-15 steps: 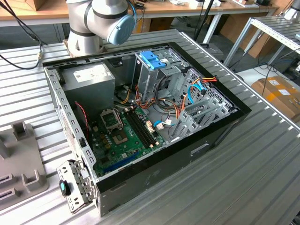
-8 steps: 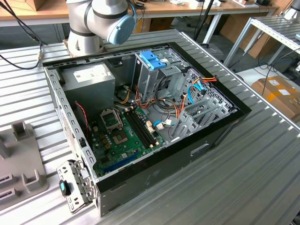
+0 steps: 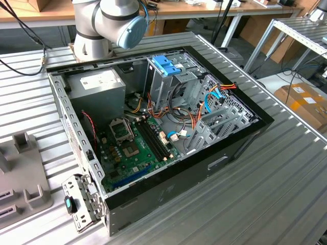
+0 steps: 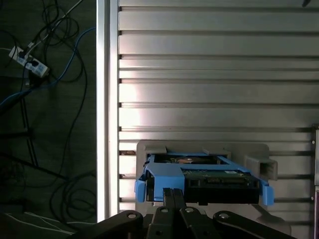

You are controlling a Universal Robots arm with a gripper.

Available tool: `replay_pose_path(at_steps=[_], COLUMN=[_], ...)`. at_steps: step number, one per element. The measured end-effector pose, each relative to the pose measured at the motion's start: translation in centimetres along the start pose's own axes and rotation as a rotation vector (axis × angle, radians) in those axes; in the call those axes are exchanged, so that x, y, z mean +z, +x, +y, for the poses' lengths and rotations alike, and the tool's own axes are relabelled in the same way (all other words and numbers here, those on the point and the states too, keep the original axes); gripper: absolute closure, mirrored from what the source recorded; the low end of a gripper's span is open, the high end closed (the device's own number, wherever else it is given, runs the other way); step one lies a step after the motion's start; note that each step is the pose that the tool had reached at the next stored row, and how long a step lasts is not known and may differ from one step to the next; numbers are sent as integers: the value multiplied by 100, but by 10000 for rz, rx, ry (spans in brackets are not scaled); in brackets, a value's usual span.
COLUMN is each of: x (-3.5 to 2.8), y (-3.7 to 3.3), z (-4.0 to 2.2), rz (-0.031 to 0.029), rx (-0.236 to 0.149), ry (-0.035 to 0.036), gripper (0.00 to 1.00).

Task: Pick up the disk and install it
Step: 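Pick up the disk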

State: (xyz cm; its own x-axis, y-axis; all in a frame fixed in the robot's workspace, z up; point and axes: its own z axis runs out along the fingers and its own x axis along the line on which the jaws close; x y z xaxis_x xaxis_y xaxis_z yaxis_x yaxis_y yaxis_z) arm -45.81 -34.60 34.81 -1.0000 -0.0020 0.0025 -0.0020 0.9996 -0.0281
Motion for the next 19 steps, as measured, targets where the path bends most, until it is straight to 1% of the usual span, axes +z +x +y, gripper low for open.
replay_pose_path(at_steps=[5,19], x=[0,0], y=[0,0], z=[0,4], rz=[-3,-5], rx=[-106,-190], ry=[1,2], gripper=[89,89])
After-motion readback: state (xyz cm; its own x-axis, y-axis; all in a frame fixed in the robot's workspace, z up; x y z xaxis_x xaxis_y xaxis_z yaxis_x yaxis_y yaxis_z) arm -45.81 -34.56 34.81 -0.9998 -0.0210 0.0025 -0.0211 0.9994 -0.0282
